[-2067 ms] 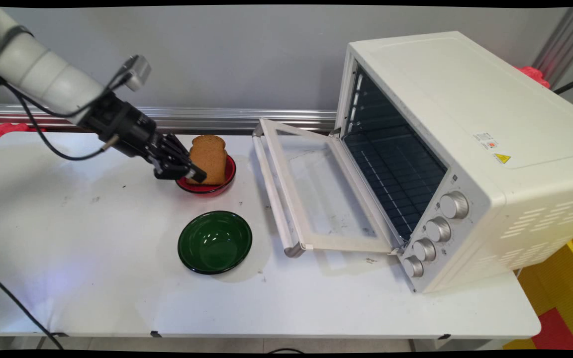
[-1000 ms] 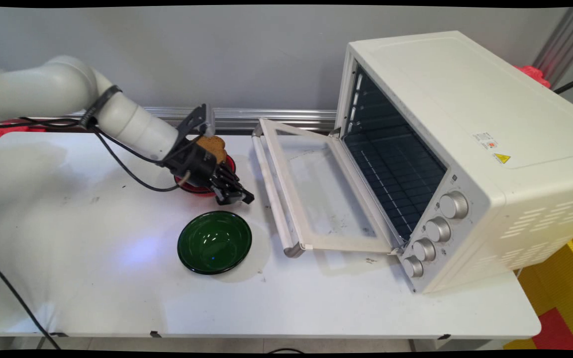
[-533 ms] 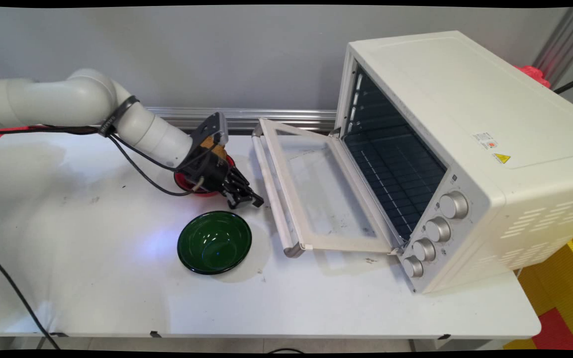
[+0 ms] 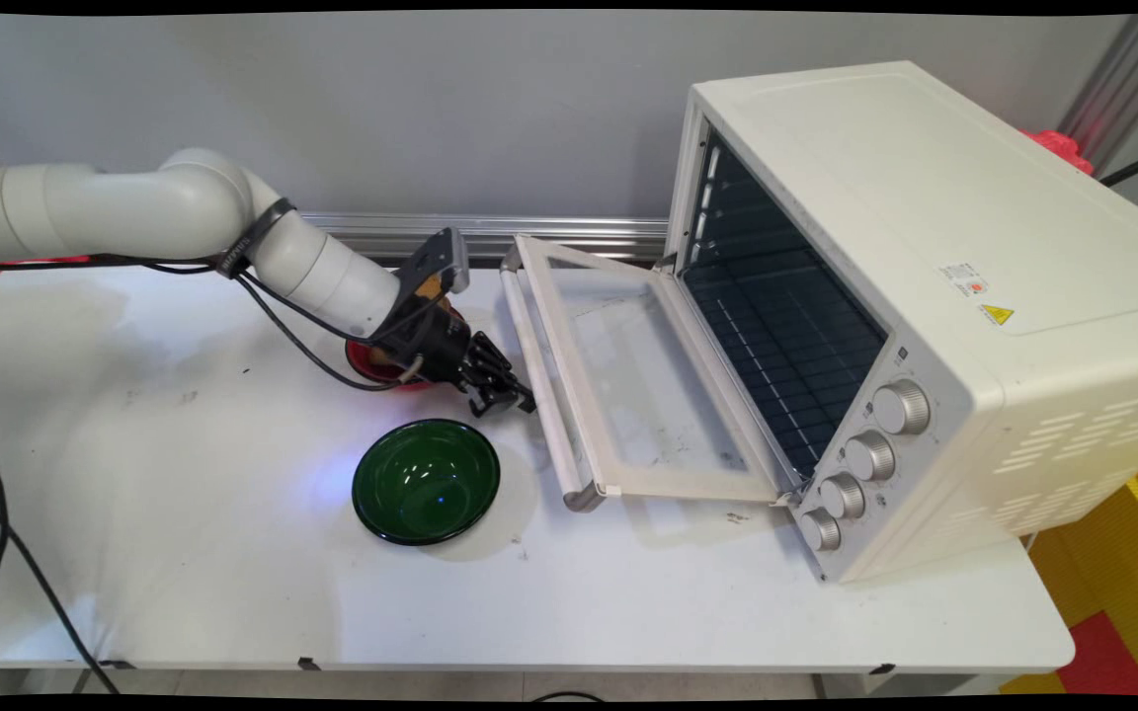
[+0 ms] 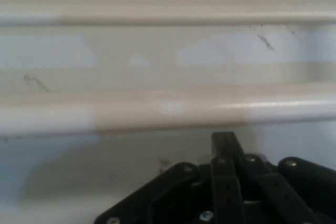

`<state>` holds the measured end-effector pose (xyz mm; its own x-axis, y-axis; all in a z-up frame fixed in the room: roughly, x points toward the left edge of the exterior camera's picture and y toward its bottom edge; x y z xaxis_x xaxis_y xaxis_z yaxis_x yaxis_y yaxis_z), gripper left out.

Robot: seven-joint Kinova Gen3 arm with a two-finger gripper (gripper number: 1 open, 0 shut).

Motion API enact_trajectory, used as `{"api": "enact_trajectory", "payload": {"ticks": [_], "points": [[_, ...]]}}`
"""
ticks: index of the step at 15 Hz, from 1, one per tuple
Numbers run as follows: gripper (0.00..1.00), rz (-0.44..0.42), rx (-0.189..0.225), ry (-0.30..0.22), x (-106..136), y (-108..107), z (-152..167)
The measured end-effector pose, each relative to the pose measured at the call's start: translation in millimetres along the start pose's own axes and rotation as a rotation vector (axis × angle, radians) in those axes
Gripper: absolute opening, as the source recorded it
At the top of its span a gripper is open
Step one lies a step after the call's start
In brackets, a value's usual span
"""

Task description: Close the oven

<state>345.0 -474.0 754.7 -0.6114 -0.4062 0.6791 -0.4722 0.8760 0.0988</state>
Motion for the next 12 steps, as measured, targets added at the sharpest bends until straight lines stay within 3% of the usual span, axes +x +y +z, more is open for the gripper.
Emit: {"api": "enact_trajectory", "payload": {"ticks": [12], "points": [[0.00, 0.030, -0.039, 0.123, 27.6, 1.7, 1.1]]}}
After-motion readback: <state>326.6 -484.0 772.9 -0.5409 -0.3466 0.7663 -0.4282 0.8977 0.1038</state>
